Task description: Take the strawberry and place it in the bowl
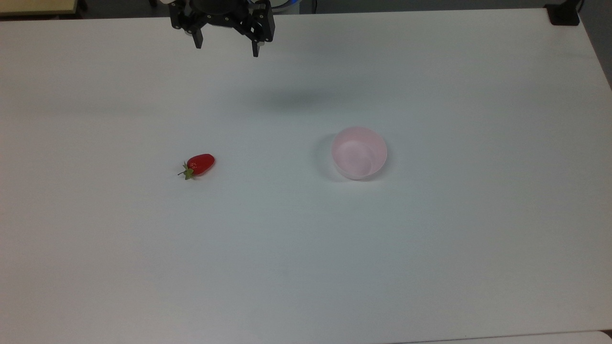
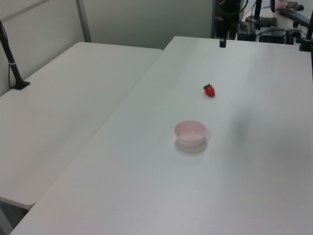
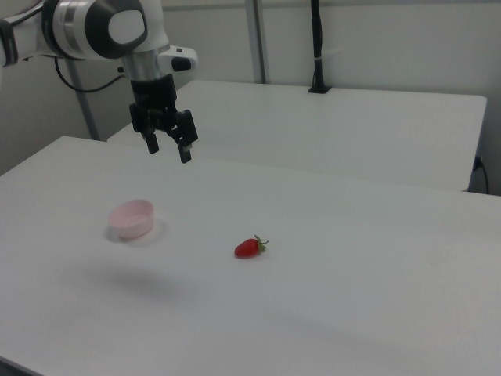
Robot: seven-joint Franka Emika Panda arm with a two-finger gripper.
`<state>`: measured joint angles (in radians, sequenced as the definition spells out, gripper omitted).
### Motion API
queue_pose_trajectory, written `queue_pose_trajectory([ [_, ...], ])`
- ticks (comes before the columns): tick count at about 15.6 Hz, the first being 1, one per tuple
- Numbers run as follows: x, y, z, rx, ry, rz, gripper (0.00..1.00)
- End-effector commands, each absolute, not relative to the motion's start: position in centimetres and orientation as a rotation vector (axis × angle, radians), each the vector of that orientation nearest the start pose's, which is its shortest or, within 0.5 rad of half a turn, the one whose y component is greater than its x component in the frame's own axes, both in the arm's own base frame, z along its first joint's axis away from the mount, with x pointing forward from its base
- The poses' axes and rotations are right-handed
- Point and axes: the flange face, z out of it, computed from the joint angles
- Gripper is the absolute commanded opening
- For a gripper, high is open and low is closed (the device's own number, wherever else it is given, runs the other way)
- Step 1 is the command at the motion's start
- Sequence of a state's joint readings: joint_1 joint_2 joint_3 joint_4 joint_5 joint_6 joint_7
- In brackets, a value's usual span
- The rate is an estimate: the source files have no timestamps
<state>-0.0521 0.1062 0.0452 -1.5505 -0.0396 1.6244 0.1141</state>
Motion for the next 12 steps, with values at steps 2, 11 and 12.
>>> queue_pose_trajectory([
  [2,58.18,-1.19,58.12,-3.155,0.204,0.044,1.00],
  [11,58.46,-1.30,57.70,-3.154,0.215,0.049,1.00],
  [12,58.60,-1.49,57.51,-3.154,0.225,0.052,1.00],
])
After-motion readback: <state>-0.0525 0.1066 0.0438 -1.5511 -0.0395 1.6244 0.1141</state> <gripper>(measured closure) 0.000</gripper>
